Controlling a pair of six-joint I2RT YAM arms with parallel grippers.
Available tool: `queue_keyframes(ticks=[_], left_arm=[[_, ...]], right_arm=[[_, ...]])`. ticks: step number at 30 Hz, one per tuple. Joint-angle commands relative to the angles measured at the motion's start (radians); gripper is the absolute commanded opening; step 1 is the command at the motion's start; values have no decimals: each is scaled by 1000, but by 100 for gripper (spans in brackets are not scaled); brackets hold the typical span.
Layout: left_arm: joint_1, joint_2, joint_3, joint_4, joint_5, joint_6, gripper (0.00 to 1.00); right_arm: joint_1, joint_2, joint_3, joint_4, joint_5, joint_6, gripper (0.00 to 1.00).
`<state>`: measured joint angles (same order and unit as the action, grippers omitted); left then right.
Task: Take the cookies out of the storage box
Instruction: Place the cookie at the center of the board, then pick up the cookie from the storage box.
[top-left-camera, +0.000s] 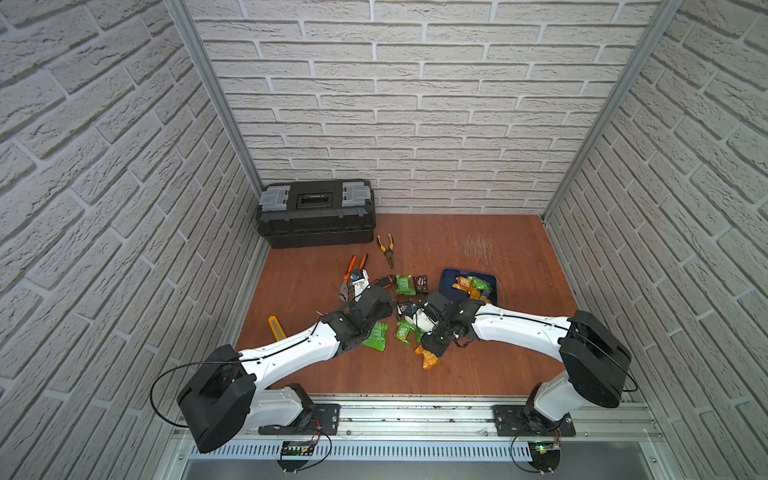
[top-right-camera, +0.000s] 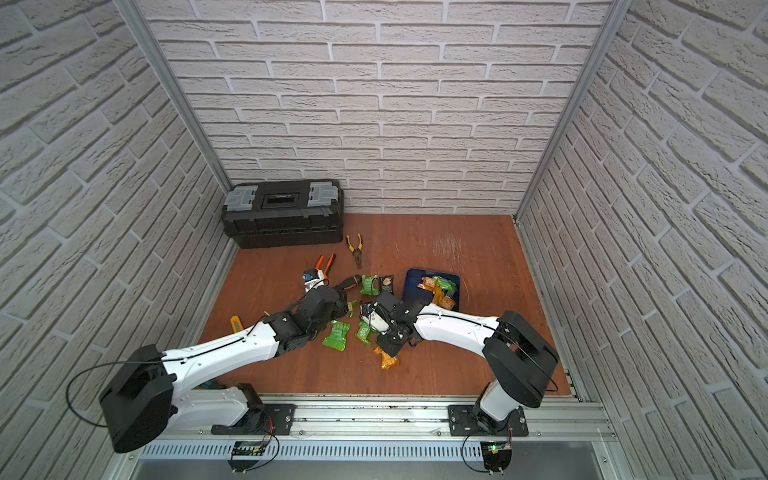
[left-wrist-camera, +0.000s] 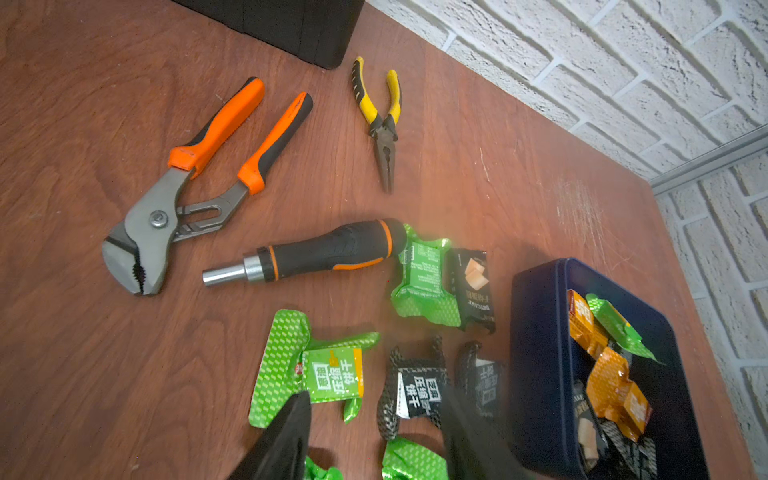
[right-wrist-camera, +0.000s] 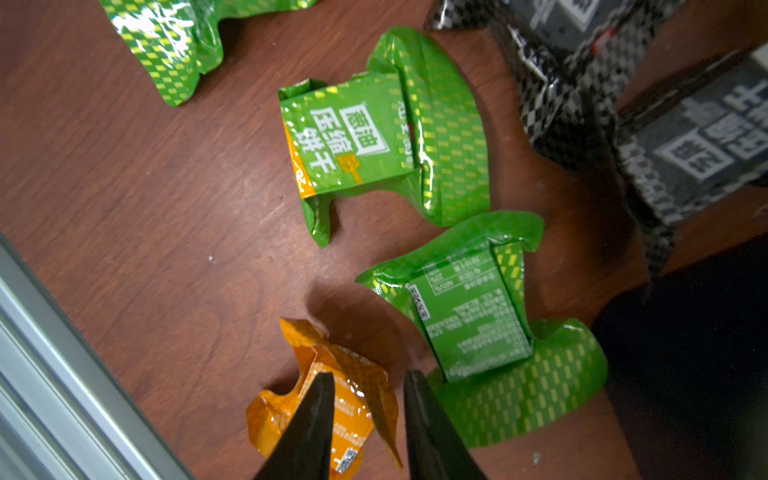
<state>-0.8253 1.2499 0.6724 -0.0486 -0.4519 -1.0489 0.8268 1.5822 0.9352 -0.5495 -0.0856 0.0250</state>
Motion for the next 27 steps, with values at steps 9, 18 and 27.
queue_keyframes(ticks=[9, 18, 27], left_arm=[[-3, 85, 105, 22, 103, 140, 57], [-58, 297, 307, -9, 298, 323, 59], [-62, 486, 485, -108, 482, 388, 62]], right_arm=[[-73, -262, 52, 19, 175, 145, 37], [-403, -279, -13, -64, 142, 383, 39], [-550, -100, 20, -17, -90, 318, 54]])
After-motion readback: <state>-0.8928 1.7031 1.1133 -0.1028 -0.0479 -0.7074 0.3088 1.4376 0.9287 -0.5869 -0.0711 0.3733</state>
